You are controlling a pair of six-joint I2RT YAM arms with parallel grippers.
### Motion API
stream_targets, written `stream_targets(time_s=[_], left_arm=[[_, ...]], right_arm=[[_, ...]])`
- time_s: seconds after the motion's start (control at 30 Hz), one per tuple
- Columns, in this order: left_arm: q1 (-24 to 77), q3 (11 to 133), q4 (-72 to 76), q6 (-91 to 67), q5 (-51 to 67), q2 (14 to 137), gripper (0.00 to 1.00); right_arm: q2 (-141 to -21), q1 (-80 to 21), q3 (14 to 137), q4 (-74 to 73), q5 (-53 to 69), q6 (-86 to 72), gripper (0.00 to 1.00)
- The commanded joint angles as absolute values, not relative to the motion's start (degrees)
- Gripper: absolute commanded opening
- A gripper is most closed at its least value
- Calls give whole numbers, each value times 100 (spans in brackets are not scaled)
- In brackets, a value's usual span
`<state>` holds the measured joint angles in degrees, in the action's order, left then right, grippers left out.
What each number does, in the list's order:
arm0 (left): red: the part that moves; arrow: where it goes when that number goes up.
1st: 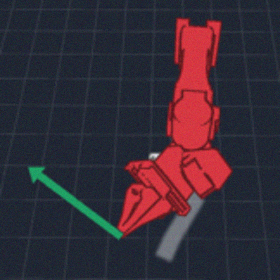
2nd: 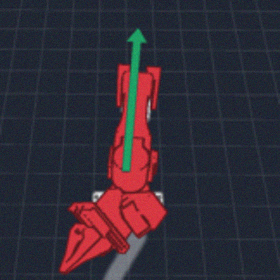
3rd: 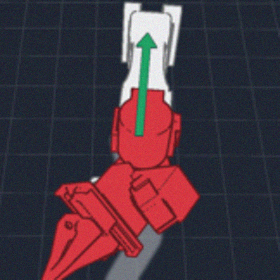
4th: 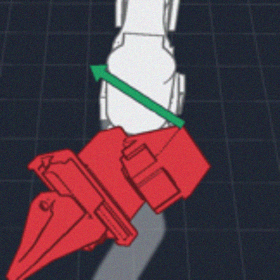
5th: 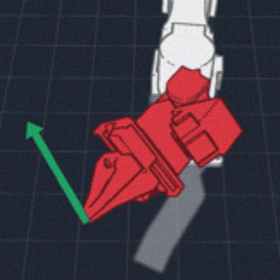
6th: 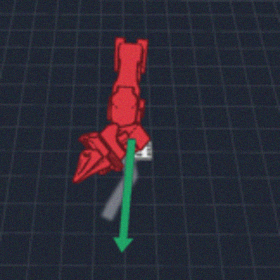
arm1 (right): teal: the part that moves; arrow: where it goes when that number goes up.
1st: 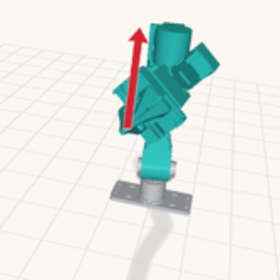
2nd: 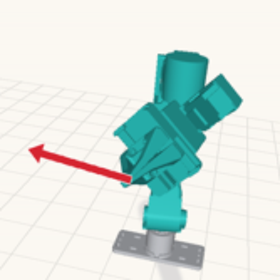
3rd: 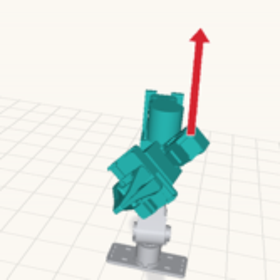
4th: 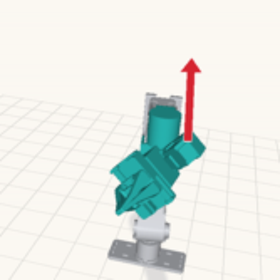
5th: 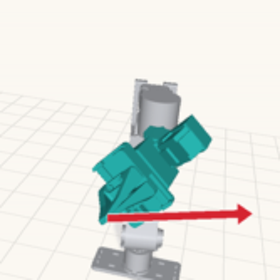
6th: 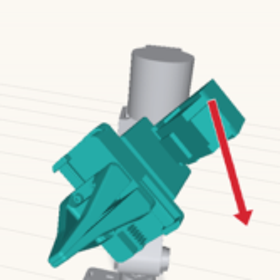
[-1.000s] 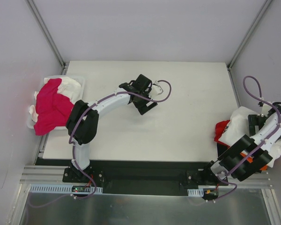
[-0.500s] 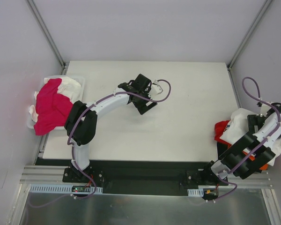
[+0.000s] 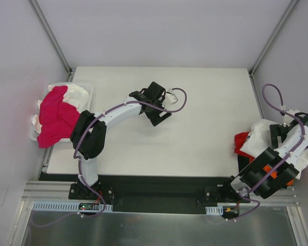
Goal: Fold and stack the t-shirts
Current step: Put the neatly folded tshirt into the corner of the board with the right arm
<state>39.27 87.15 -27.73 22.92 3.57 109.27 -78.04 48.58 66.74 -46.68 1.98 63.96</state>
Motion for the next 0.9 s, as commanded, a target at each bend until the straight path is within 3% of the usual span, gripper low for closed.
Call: stream_targets(time_s=[0.0, 0.37, 0.87], left_arm=[[3876, 8701, -2760, 2233, 325, 10635, 86], [3876, 8719, -2760, 2224, 378, 10679, 86], [3876, 8622, -2760, 2224, 281, 10608, 86]], right_arm=[[-7199, 4588, 6977, -5009, 325, 6408, 96], [-6328, 3999, 7857, -5713, 35, 6065, 96], [-6451, 3920, 6926, -5546, 606, 5827, 96]])
